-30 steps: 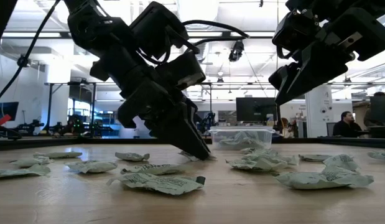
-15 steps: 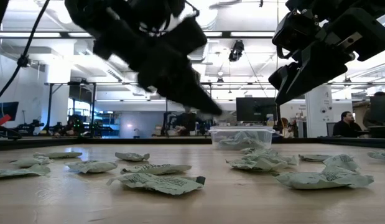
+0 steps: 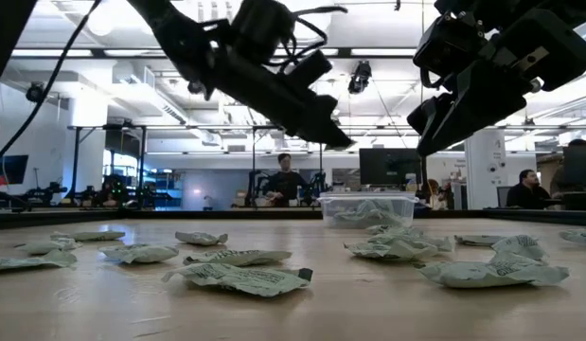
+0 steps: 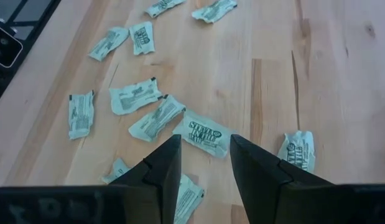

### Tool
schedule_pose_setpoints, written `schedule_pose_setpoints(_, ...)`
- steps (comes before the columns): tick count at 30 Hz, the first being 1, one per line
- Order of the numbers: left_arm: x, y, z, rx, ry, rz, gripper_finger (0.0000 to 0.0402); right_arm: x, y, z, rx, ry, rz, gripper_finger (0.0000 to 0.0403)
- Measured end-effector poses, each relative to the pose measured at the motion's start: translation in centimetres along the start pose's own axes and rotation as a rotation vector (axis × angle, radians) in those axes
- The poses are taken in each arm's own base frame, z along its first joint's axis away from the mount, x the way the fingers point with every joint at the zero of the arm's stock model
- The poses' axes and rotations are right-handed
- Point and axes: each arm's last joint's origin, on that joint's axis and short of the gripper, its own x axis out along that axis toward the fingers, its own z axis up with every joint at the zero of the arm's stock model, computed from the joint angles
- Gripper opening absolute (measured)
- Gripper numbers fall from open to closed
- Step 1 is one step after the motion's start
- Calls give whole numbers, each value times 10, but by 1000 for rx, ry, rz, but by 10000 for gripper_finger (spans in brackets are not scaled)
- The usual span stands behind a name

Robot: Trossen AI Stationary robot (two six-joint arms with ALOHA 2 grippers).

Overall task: Pick and place Stevia / Truvia into bins
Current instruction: Put the stevia packet into the transparent bin

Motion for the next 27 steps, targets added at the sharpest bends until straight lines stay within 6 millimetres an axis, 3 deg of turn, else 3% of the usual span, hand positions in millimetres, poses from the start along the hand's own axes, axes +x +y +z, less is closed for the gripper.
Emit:
schedule_pose_setpoints(6,12,19,-12,-119,18,-86,8,0,0,0,-24,-5,1,130)
schedule_pose_setpoints(16,24,16,-21,-140,36,-148,13,0,0,1,-35,-10,2,129)
schedule_pose_setpoints(20,25,16,-22,-139,43,-148,41,0,0,1,-35,-10,2,130)
schedule_pose_setpoints(27,25,16,-22,-139,40,-146,124,0,0,1,-25,-10,2,130)
